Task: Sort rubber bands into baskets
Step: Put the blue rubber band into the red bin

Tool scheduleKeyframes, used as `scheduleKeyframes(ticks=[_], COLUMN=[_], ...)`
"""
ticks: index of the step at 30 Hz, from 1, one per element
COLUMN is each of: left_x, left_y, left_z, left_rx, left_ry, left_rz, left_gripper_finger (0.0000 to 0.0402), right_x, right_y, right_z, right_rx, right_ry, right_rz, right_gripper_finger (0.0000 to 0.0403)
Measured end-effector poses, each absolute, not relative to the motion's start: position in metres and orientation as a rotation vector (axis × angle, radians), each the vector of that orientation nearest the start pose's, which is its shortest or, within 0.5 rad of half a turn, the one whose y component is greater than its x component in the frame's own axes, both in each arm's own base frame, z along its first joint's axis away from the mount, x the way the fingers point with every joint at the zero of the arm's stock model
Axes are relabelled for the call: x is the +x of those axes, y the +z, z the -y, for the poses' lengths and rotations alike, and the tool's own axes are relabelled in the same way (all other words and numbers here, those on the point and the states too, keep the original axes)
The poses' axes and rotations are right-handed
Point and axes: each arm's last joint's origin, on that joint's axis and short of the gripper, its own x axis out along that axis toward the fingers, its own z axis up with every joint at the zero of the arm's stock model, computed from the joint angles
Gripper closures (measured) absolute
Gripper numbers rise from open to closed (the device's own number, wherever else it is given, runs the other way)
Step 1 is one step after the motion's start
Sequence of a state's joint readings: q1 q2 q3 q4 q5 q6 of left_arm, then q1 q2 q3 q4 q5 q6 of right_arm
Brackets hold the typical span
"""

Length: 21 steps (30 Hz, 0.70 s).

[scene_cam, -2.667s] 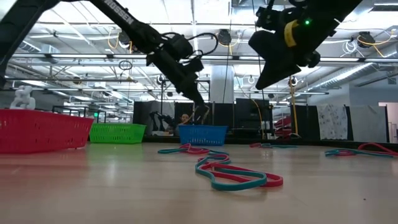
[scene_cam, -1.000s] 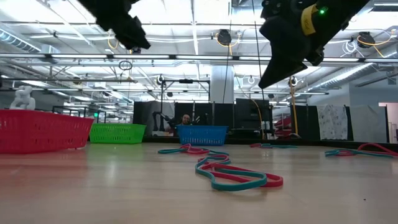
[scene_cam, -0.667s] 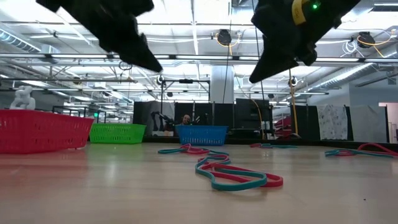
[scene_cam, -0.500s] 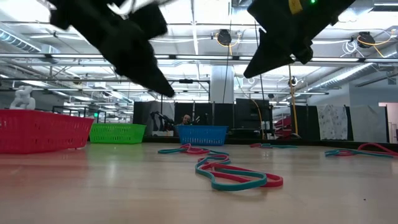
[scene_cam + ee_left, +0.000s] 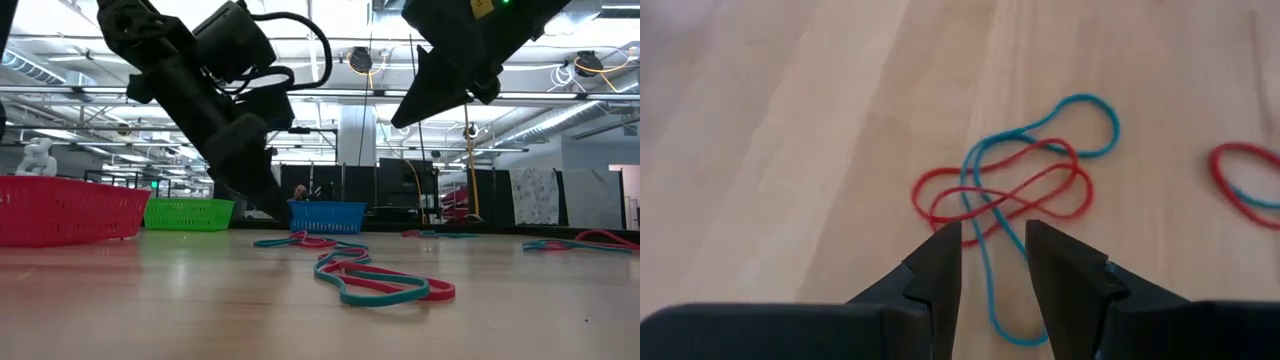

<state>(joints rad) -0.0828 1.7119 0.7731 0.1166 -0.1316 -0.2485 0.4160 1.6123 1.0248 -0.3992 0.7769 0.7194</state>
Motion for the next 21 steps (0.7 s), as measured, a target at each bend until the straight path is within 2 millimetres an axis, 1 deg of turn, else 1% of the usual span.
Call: scheduleKeyframes(ticks=[3, 17, 21], left_x=[0.316, 0.310, 0.311], left_y=[0.131, 0.125, 0.117], left_z=[0.023, 0.023, 0.023], left_rx=[-0.183, -0.173, -0.169], left_ry=[0.149, 0.155, 0.158], left_rz=[-0.805, -0.882, -0.908], left_gripper_finger=[0.0281, 0.0281, 0.0281], right_x=[0.298, 0.298, 0.298], right_y=[0.208, 0.208, 0.208], right_z=[-0.109, -0.109, -0.109], right_rx=[0.110, 0.108, 0.108], right_ry=[-0.589, -0.590, -0.590], right_rz=[-0.645, -0.645, -0.644], right_gripper_finger=[0.0401, 0.0401, 0.0401])
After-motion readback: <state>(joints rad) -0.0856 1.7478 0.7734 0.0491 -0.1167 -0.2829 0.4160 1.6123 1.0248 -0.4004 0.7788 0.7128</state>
